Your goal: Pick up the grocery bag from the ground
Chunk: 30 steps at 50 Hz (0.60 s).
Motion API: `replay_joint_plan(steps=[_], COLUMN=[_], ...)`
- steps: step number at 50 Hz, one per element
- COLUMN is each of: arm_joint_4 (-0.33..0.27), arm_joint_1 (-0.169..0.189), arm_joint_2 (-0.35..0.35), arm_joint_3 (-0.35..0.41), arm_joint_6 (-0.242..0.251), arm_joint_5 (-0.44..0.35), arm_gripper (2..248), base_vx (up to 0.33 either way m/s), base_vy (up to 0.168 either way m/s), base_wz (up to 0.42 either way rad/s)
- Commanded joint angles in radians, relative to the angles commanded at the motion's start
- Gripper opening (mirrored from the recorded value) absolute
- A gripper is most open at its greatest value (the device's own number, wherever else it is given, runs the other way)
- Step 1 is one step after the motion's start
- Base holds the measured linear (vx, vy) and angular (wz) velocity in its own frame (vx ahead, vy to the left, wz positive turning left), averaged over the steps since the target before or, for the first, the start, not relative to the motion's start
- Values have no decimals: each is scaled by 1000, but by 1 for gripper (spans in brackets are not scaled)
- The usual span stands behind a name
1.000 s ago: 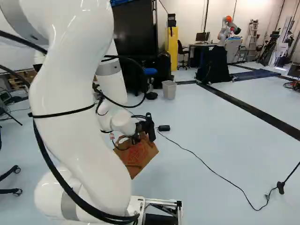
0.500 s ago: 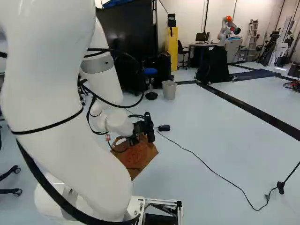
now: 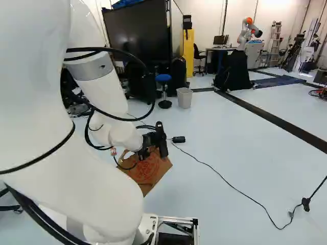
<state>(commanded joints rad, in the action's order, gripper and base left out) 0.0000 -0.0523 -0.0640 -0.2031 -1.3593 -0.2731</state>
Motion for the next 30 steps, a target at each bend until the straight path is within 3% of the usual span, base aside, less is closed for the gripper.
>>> replay_joint_plan(steps=[30], arm_joint_4=[0], arm_joint_1=[2], arm_joint_2=[-8], arm_joint_3=[4], arm_joint_6=[44], arm_joint_5=[-19], arm_gripper=[24], base_vx=[0], base_vy=[0], base_wz=[0])
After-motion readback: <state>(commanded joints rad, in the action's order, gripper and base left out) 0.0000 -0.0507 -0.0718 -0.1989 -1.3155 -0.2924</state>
